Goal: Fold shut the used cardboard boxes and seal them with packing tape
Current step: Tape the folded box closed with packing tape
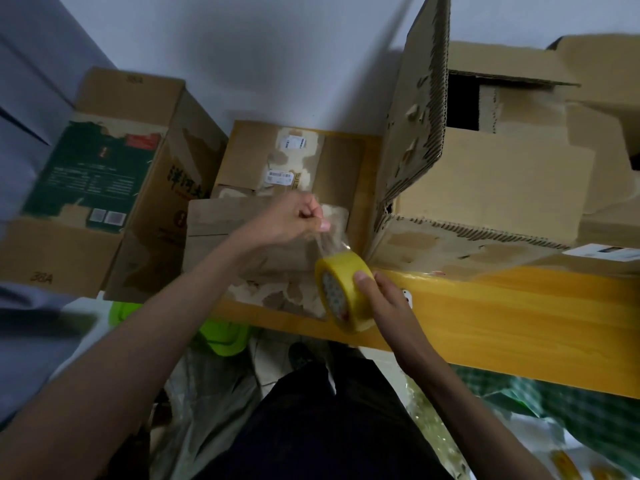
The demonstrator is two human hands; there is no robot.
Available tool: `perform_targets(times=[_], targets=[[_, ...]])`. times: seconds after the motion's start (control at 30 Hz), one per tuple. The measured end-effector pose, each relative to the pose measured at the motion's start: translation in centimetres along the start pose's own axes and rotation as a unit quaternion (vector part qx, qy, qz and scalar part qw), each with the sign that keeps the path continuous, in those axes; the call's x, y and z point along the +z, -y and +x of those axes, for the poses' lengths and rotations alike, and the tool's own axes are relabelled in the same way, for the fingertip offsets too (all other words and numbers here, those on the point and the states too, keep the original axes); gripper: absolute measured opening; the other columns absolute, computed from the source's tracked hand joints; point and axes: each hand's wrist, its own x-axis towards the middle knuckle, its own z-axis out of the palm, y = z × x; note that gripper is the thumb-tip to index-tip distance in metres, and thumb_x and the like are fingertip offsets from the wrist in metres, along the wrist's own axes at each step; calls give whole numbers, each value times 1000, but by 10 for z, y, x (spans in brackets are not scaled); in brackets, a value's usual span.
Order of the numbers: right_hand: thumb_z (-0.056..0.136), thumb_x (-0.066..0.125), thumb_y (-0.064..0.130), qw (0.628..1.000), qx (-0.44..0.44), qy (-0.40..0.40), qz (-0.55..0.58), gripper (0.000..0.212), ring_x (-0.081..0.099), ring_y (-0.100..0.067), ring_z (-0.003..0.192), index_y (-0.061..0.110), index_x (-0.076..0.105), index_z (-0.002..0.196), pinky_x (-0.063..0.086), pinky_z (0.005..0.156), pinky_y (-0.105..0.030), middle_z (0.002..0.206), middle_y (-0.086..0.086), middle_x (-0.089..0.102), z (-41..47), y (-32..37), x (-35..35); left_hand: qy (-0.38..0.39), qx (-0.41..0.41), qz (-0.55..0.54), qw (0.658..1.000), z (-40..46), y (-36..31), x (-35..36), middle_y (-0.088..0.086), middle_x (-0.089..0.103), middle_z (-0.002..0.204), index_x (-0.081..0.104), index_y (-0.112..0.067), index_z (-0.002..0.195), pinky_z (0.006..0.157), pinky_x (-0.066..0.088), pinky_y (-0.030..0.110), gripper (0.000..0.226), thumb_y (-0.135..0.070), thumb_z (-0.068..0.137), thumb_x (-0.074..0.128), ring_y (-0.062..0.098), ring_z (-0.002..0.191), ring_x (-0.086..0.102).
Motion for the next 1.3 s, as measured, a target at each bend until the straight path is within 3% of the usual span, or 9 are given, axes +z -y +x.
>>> perform_targets(times=[0.07, 0.2, 0.33, 0.43, 0.53, 0.63, 0.77, 0.97, 1.3], targets=[[103, 54, 33, 1000, 3, 5, 1, 26, 65, -6, 80, 9, 63, 106, 50, 68, -23, 95, -8, 69, -4, 6, 3, -3, 4, 14, 1000, 13, 8, -6, -7, 63, 69, 64, -19, 76, 60, 41, 18, 18, -16, 82, 81, -7, 57, 53], [97, 60, 17, 1000, 7, 2, -19, 7, 62, 6, 64, 12, 60, 101, 47, 56, -15, 82, 0, 67, -6, 13, 13, -56, 24, 16, 998, 32, 19, -15, -7, 62, 73, 63, -24, 73, 66, 42, 22, 21, -17, 81, 82, -2, 68, 56], [97, 63, 34, 999, 11, -38, -5, 26, 65, 5, 63, 10, 61, 104, 50, 56, -16, 77, 7, 66, -15, 9, 25, -122, 29, -7, 992, 46, 26, -32, 3, 56, 75, 66, -4, 85, 59, 35, 4, 12, -7, 83, 78, -10, 62, 51], [98, 61, 36, 997, 47, -55, 28, 26, 70, -3, 69, 11, 60, 103, 54, 58, -21, 84, 0, 70, -16, 8, 38, -109, 27, 5, 994, 56, 40, -31, 12, 61, 82, 66, -7, 82, 59, 36, 3, 15, -8, 80, 80, -10, 62, 51], [92, 60, 38, 996, 74, -42, 31, 21, 72, -22, 85, 19, 58, 102, 59, 72, -42, 100, -13, 71, -10, 5, 50, -116, 37, 3, 993, 70, 54, -27, 5, 66, 80, 64, -15, 74, 61, 38, 4, 21, -9, 75, 84, -8, 66, 54], [71, 57, 55, 994, 88, -42, 39, 43, 68, -32, 96, 26, 58, 102, 55, 85, -60, 102, -14, 71, -4, 6, 58, -111, 43, -7, 993, 79, 63, -25, -5, 65, 77, 63, -15, 73, 67, 43, 12, 22, -8, 73, 84, -5, 70, 55], [69, 57, 61, 993, 94, -58, 45, 48, 68, -27, 98, 28, 59, 103, 54, 90, -58, 104, -8, 72, 5, 9, 65, -127, 28, -9, 991, 93, 73, -20, 15, 68, 79, 66, -9, 77, 64, 44, 17, 20, -4, 71, 85, 14, 74, 59], [70, 61, 62, 992, 98, -66, 51, 47, 70, -26, 98, 29, 60, 105, 55, 90, -58, 103, -6, 73, 14, 9, 67, -120, 12, -3, 993, 107, 86, -14, 22, 69, 76, 61, -20, 68, 67, 47, 28, 29, -6, 69, 86, 16, 68, 58], [72, 62, 61, 992, 90, -71, 59, 45, 71, -24, 99, 30, 60, 105, 55, 92, -56, 104, -5, 74, 23, 2, 69, -106, -17, 35, 994, 119, 84, -10, -9, 64, 65, 61, -27, 64, 75, 56, 36, 31, -15, 70, 89, 7, 64, 60]])
